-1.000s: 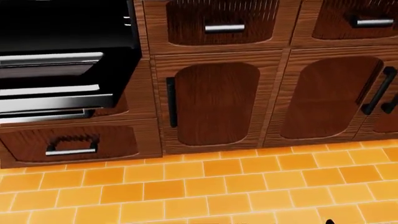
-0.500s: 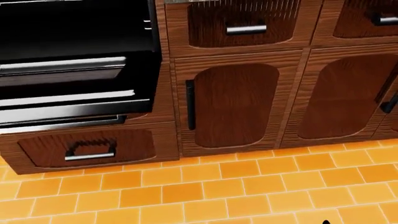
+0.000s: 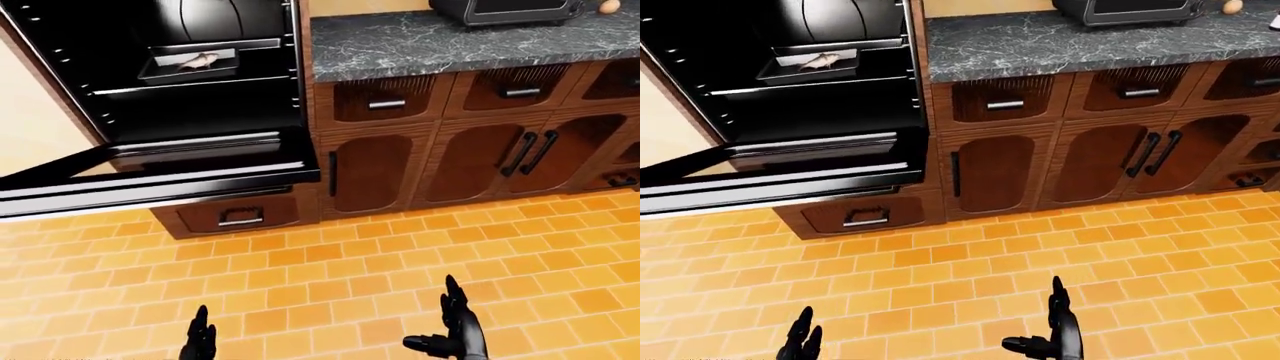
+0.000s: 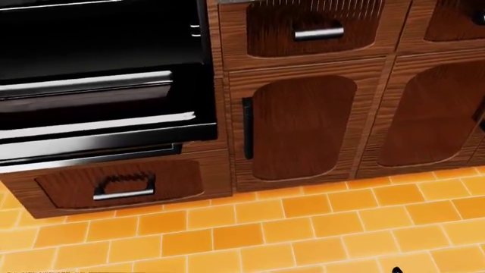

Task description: Close the oven door.

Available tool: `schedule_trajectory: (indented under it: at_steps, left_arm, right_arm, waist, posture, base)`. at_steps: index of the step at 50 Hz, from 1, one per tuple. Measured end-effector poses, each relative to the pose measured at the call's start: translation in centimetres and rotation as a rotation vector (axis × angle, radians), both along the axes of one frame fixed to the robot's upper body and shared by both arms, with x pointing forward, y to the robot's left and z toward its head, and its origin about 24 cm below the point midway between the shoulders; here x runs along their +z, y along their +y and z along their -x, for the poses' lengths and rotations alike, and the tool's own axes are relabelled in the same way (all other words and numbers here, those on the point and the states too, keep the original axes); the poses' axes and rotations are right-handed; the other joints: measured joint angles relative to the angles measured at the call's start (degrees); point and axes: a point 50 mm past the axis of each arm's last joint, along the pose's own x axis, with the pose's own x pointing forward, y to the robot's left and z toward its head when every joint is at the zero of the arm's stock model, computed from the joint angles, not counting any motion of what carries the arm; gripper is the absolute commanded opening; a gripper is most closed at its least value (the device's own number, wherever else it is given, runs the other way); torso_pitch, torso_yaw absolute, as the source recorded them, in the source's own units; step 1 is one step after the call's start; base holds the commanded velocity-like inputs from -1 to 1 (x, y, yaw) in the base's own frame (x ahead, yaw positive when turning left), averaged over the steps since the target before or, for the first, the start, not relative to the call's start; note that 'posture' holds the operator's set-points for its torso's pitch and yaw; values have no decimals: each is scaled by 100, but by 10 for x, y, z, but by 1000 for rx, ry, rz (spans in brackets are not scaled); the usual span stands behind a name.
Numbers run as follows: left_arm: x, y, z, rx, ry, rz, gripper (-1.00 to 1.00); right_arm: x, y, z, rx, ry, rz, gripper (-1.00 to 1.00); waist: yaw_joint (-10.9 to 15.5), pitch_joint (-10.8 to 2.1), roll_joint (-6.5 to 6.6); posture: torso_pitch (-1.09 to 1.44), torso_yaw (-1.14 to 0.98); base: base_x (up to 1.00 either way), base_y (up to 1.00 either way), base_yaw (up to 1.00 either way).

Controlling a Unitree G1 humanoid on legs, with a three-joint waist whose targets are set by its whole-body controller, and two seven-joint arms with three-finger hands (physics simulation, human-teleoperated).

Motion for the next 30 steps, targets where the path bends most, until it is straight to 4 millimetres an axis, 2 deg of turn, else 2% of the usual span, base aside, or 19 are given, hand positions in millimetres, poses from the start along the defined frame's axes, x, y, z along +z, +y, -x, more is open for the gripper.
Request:
schedule_trajectory:
  at_steps: [2, 4, 11, 13, 15, 18, 20, 24, 27, 30]
  left_arm:
    - [0, 1, 1, 9, 3, 0, 100]
    - [0, 0, 1, 7, 0, 2, 100]
    - [-1, -3, 1, -8, 6, 9, 100]
    - [-1, -3, 2, -7, 5, 6, 100]
    - [-3, -8, 1, -12, 7, 21, 100]
    - [-5, -13, 3, -34, 21, 32, 100]
    - [-4, -12, 2, -34, 18, 28, 100]
    - [-2, -8, 0, -21, 0, 16, 100]
    - [-2, -7, 0, -18, -1, 14, 100]
    - [0, 0, 1, 1, 3, 2, 100]
  right_arm:
    - [-1, 2, 1, 16, 9, -3, 100]
    - [-1, -1, 1, 13, 9, 1, 100]
    - [3, -7, 0, -14, -12, 15, 100]
    - [2, -5, 0, -10, -10, 13, 100]
    - [2, -9, 1, -17, -2, 19, 100]
    - [1, -12, 5, -34, 8, 20, 100]
    - [2, -12, 4, -34, 2, 21, 100]
    - [3, -11, 1, -28, -8, 22, 100]
    - [2, -10, 2, -25, -5, 21, 100]
    - [0, 0, 0, -1, 2, -3, 100]
  waist:
    - [21, -19, -41]
    - [-1, -12, -154]
    - [-54, 25, -652]
    - [-66, -2, -853]
    - [-150, 16, -743]
    - [-176, -47, -744]
    - [-155, -30, -650]
    - [-127, 27, -299]
    - [-108, -11, 81]
    - [-7, 0, -4]
  posture:
    - [0, 0]
    - [0, 0]
    - [0, 0]
    - [0, 0]
    - [0, 0]
    - [0, 0]
    - [0, 0]
    - [0, 0]
    - [0, 0]
    - [0, 0]
  base:
    - [0, 23, 0]
    - [0, 23, 0]
    - [0, 24, 0]
    - [0, 23, 0]
    - [0, 24, 0]
    - [0, 24, 0]
    - [0, 23, 0]
    - [0, 23, 0]
    - [0, 23, 0]
    - [0, 24, 0]
